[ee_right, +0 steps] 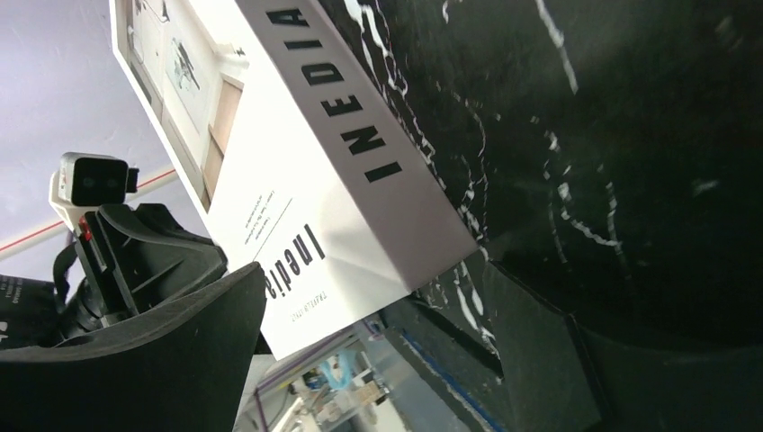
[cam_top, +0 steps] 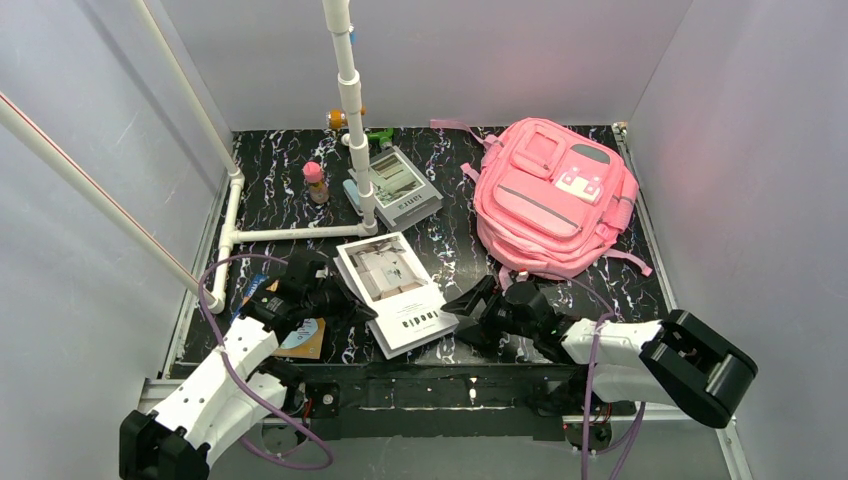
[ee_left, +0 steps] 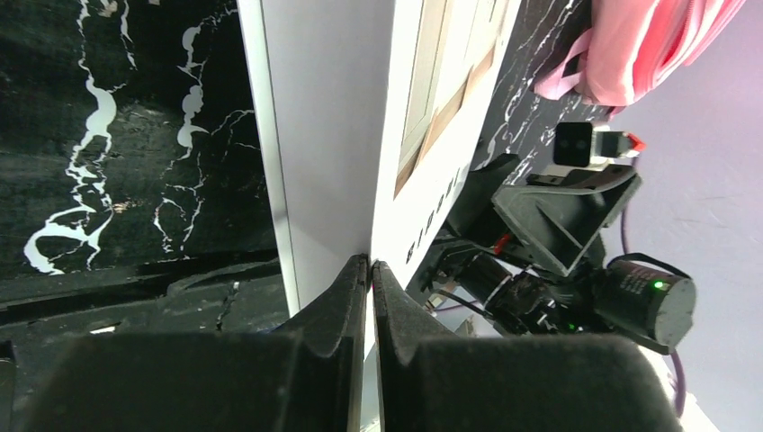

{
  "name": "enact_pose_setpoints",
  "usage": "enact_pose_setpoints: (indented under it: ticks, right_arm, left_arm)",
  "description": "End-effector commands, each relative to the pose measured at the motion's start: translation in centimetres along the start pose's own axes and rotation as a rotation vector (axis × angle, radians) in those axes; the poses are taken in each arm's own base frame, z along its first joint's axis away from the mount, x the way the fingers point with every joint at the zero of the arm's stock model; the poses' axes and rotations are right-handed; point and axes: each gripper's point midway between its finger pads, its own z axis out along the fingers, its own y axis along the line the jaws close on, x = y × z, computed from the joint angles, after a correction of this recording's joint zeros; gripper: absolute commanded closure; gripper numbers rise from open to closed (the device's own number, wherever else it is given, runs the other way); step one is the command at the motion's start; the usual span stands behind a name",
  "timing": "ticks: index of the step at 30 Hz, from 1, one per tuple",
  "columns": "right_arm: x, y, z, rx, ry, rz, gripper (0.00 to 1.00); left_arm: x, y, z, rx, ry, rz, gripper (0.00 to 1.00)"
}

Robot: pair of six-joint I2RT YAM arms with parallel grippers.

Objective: Pack the student bag
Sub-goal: Pick up the book from the center of the board.

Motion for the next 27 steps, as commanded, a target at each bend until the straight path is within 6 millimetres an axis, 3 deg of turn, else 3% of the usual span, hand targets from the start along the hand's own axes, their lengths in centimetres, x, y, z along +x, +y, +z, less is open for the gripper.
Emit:
enact_pose_setpoints:
  ticks: [1, 13, 22, 27]
  right_arm:
    - [0.8, 0.8, 0.7, -0.044, -0.013, 0.106, 0.02]
    - [0.5, 0.2, 1.2, -0.029, -0.082, 0.131, 0.02]
    - [-0.9, 2.6, 1.4, -0.145, -0.164, 0.123, 0.02]
    - [-1.8, 4.2, 1.4, -0.203, -0.209, 0.137, 0.08]
  left_arm:
    - [0.3, -1.8, -1.0, 0.062, 0.014, -0.022, 1.0]
    - [0.7, -2.4, -0.9, 0.094, 0.047, -0.043, 1.0]
    - [1.1, -2.4, -1.1, 0.108, 0.063, -0.042, 1.0]
    - [1.4, -1.8, -0.8, 0.098, 0.071, -0.051, 1.0]
